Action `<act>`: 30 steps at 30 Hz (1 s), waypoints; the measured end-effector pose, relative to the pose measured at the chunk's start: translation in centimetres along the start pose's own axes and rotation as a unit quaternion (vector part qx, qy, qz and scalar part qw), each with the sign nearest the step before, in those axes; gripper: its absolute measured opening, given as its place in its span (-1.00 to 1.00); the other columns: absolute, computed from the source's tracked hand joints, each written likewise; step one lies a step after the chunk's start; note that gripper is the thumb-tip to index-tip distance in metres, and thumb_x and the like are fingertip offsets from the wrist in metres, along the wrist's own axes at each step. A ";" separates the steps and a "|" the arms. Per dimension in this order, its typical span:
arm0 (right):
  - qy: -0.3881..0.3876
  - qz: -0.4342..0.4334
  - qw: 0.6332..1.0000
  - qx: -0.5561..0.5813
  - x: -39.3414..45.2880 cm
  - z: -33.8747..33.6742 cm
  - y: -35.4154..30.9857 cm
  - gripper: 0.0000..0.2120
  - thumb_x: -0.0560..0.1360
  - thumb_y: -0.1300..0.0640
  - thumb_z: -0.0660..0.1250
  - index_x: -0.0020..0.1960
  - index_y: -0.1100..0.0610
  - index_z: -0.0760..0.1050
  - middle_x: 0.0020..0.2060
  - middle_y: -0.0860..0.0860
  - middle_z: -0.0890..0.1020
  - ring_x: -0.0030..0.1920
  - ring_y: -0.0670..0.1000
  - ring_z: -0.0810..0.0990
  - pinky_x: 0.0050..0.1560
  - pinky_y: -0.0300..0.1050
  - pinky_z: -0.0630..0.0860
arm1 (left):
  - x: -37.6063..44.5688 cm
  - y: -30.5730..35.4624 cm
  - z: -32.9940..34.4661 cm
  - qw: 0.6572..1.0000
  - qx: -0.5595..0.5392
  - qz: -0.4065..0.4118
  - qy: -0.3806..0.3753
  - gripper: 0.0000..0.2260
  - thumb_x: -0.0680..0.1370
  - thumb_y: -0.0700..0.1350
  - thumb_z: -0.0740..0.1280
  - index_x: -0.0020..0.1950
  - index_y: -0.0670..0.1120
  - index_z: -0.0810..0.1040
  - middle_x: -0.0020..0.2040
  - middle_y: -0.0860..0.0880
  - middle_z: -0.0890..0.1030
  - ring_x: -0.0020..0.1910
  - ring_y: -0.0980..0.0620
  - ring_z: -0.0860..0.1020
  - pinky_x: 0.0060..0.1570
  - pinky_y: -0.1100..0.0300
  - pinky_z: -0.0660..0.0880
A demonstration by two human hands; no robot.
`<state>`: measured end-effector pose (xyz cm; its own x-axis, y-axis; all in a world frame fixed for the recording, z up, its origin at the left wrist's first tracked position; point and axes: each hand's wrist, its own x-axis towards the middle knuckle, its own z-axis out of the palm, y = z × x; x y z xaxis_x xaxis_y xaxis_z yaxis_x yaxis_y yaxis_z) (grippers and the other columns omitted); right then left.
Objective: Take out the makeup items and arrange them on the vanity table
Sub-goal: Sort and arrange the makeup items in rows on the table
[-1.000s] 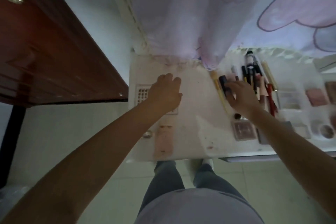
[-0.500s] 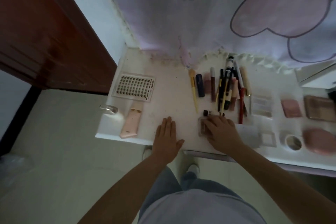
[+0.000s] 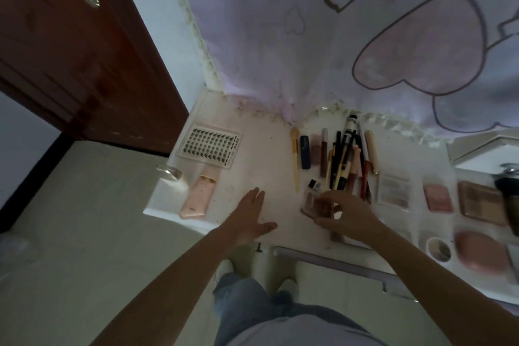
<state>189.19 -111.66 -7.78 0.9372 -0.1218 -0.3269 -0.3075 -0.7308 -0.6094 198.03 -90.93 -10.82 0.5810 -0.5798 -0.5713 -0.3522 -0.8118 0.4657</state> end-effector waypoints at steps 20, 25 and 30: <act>-0.025 -0.179 0.980 0.081 -3.1 -6.0 -7.4 -0.52 0.33 0.11 0.48 0.17 -0.17 0.40 0.09 -0.31 0.40 -0.07 -0.42 0.47 -0.08 -0.53 0.43 | -4.0 5.6 -6.1 0.747 -0.643 0.167 0.028 -0.72 0.36 -0.29 0.27 0.06 -0.23 0.49 -0.14 -0.09 0.63 -0.21 0.08 0.64 -0.15 0.26 0.59; -0.023 -0.208 0.977 0.038 -2.8 -6.8 -8.1 -0.68 0.35 0.21 0.46 0.10 0.14 0.55 0.13 -0.19 0.37 -0.13 -0.13 0.57 -0.08 -0.38 0.51 | -4.6 5.4 -6.2 0.704 -0.692 0.160 -0.023 -0.83 0.41 -0.19 0.20 -0.09 -0.21 0.52 -0.22 -0.11 0.67 -0.26 0.00 0.65 -0.26 0.22 0.59; -0.001 -0.186 0.982 0.020 -2.6 -7.0 -8.4 -0.71 0.33 0.21 0.47 0.03 0.17 0.55 0.12 -0.16 0.37 -0.01 0.11 0.59 -0.14 -0.52 0.41 | -5.2 5.6 -6.2 0.654 -0.743 0.140 0.013 -0.85 0.38 -0.22 0.26 -0.09 -0.18 0.53 -0.27 -0.07 0.68 -0.35 0.06 0.64 -0.39 0.30 0.57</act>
<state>190.52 -109.91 3.22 0.9856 0.1496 -0.0784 0.0489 -0.6971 -0.7153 197.59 -92.07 -1.05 0.6653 -0.6748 -0.3194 0.6436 0.3015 0.7035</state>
